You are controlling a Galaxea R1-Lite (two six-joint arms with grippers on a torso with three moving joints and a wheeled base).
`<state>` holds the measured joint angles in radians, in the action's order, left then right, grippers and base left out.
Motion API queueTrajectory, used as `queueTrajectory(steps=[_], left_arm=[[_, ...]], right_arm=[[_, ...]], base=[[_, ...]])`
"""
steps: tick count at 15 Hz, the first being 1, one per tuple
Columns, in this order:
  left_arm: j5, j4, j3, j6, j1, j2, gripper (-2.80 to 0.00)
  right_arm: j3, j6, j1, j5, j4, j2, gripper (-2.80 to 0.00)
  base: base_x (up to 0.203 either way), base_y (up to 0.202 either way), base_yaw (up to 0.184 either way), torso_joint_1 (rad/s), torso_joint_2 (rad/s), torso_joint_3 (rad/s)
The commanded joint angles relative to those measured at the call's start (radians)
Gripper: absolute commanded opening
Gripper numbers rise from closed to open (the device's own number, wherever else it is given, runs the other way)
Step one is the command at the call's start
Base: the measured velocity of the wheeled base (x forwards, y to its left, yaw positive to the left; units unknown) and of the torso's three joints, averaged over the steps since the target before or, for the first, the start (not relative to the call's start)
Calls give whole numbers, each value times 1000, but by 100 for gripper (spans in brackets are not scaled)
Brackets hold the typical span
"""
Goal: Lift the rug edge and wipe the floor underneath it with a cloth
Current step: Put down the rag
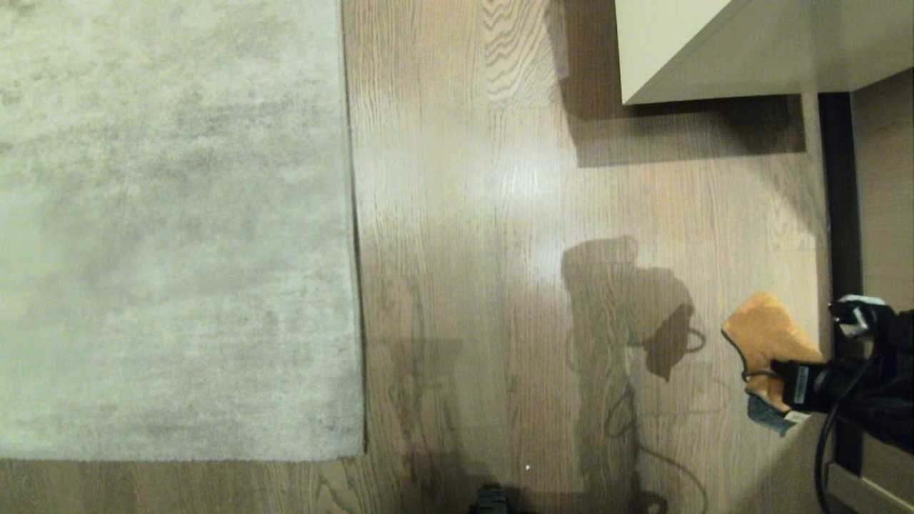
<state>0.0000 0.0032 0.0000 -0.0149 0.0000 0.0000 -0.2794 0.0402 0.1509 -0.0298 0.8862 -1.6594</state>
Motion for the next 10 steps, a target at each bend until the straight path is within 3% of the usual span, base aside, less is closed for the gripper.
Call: queueTrajectory(steps=[1,8,10], left_arm=[[0,0,0,0,0,2,-280],[0,0,0,0,0,2,-280],[0,0,0,0,0,2,-280]], right_arm=[[-2,3,-2,-1,91,-128,-280],[-60,47,-91,-3,544,-517,-280],[-121,60,-112,-2,602,-570,-280]], base=[[0,0,0,0,0,0],[0,0,0,0,0,0],[0,0,0,0,0,0]])
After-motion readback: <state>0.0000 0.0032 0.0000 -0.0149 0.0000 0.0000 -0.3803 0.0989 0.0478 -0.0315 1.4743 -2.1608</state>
